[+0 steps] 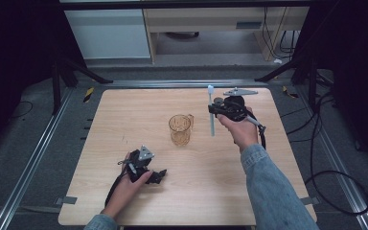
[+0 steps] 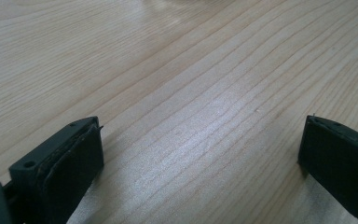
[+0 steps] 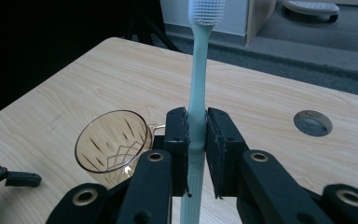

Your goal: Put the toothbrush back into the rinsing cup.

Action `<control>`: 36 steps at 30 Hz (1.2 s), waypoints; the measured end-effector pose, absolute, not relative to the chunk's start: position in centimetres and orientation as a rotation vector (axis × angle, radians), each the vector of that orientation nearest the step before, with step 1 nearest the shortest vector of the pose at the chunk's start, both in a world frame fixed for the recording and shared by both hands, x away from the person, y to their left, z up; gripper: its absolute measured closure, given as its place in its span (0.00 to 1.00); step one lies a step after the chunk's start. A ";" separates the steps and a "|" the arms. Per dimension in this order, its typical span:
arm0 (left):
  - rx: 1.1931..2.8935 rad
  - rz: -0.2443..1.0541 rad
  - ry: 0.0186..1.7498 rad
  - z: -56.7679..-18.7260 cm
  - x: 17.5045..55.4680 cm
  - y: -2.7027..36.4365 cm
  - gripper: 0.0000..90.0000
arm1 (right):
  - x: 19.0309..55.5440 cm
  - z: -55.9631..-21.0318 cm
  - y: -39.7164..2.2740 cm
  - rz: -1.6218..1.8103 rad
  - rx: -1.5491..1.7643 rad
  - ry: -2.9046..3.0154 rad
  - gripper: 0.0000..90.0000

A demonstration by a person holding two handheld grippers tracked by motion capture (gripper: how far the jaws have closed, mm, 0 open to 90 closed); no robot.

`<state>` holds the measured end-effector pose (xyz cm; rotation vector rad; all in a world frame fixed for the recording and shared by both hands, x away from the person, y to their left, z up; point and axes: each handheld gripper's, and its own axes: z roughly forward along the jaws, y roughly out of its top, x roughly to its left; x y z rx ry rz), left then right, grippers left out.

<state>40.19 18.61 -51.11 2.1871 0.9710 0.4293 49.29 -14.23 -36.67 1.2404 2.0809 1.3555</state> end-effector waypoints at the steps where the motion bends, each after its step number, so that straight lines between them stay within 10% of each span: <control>1: 2.187 0.431 0.971 -51.1 40.2 18.6 0.00 | 49.3 -36.7 -14.2 1.360 1.234 2.080 0.88; 36: 2.190 0.427 0.971 -51.1 40.2 18.6 0.00 | 49.3 -37.6 -13.4 1.505 1.127 1.930 0.88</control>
